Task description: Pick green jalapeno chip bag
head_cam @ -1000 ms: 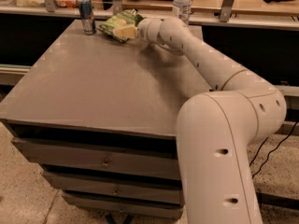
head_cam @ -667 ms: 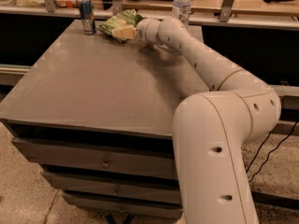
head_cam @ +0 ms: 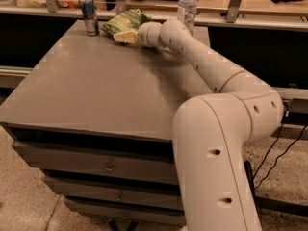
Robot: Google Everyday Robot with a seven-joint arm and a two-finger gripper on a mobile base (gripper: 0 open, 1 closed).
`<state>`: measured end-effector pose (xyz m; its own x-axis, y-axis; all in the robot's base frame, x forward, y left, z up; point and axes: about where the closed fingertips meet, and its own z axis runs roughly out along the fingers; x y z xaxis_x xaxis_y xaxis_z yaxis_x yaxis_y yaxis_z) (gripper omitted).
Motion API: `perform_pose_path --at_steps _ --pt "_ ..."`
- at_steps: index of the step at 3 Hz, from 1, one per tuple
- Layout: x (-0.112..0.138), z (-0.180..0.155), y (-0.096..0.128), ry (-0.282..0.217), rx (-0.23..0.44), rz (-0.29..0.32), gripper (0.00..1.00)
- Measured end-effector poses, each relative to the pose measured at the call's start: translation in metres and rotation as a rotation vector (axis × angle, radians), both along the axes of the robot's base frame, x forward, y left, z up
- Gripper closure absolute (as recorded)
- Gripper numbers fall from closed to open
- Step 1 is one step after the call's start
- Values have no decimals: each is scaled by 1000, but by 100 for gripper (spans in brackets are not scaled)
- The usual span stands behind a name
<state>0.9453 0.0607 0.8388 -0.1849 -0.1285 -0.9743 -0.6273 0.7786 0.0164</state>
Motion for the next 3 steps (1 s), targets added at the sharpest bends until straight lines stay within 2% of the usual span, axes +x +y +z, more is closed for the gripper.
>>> perform_pose_path --at_steps 1,2,3 --pt "-4 -6 8 11 -19 28 6" --pt "-9 -9 11 17 -41 43 32" --pt "-12 -11 11 22 -50 45 55"
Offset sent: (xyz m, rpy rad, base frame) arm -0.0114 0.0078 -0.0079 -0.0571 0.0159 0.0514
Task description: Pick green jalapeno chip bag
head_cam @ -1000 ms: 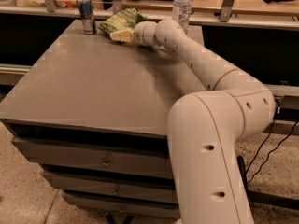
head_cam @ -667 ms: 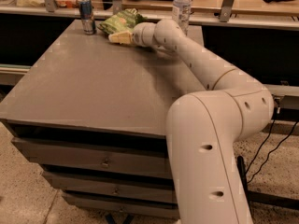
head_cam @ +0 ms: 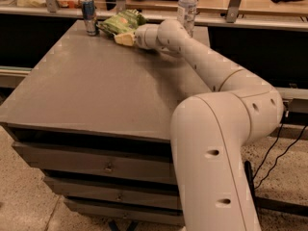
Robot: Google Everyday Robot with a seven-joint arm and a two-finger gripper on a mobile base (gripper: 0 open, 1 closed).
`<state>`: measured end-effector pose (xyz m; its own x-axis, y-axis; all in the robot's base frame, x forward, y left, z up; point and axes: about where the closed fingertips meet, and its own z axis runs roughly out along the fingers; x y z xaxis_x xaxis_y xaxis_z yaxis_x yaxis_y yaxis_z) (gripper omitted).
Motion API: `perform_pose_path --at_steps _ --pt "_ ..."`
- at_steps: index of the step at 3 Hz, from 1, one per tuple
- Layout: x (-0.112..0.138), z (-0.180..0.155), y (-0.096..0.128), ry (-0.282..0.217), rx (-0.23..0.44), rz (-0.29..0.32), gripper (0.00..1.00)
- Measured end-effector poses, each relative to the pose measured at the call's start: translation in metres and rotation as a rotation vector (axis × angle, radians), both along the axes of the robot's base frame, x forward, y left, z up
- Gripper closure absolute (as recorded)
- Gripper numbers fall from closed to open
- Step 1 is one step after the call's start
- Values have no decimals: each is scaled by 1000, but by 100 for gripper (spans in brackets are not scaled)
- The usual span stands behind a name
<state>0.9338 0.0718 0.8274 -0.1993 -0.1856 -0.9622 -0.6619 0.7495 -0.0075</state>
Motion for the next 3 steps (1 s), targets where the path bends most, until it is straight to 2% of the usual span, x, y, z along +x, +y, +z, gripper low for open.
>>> perform_pose_path --at_steps 1,2,3 --pt "-5 5 -7 -3 -6 -8 78" --pt "-23 20 -27 -14 -17 -26 99" --pt "-53 36 -48 -16 -28 -27 100"
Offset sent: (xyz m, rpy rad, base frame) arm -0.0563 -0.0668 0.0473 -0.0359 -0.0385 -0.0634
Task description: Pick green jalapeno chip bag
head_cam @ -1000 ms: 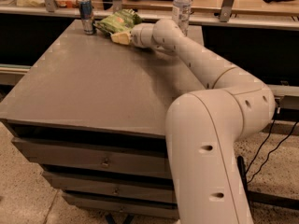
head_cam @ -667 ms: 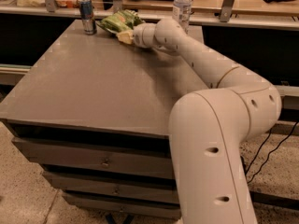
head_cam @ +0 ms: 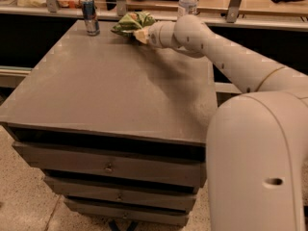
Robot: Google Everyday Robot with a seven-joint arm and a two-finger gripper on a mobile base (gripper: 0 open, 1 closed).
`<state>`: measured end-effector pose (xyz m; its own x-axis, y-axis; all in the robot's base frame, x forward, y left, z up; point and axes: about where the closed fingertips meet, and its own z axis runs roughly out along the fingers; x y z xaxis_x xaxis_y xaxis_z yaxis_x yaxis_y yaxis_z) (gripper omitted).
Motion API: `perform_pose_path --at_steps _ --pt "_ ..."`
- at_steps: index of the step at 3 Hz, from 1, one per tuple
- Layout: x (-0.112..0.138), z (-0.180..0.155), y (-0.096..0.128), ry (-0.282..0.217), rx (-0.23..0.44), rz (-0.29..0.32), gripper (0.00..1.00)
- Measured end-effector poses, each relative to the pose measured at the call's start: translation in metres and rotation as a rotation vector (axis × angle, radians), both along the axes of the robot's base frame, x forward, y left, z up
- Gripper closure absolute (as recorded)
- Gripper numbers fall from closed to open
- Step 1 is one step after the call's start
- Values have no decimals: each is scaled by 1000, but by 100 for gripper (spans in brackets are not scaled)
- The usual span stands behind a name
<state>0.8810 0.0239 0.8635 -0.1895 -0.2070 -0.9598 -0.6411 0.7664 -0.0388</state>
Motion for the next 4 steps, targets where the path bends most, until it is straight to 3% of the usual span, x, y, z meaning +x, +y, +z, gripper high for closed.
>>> perform_pose_path --at_steps 1,2,4 --pt "-31 11 -10 18 2 40 100" --pt "-67 15 -16 36 24 120 100" --pt "-124 28 -9 7 64 343 100"
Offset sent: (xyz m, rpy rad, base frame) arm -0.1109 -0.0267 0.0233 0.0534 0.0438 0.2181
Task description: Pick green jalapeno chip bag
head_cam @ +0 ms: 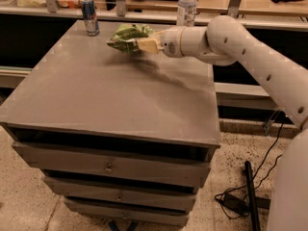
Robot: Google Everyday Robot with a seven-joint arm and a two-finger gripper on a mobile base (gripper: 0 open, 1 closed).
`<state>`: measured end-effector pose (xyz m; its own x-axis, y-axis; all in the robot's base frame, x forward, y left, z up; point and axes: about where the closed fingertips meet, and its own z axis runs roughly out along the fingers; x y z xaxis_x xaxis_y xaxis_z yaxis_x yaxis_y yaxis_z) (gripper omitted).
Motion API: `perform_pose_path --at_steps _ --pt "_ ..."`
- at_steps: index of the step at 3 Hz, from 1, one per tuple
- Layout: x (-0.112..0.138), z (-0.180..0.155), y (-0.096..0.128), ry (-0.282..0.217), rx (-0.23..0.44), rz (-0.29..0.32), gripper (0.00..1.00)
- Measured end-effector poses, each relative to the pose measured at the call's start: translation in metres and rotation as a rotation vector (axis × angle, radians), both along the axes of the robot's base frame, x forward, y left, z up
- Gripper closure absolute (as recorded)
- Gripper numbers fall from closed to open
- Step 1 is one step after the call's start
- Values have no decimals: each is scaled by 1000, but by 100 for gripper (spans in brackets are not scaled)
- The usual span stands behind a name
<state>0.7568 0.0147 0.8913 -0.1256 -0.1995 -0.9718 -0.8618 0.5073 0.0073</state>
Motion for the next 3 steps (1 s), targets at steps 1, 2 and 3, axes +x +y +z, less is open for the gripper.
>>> perform_pose_path --at_steps 1,2,3 --pt "-23 8 5 -26 9 85 100" --pt "-47 15 8 -63 27 175 100" --pt "-47 15 8 -63 27 175 100"
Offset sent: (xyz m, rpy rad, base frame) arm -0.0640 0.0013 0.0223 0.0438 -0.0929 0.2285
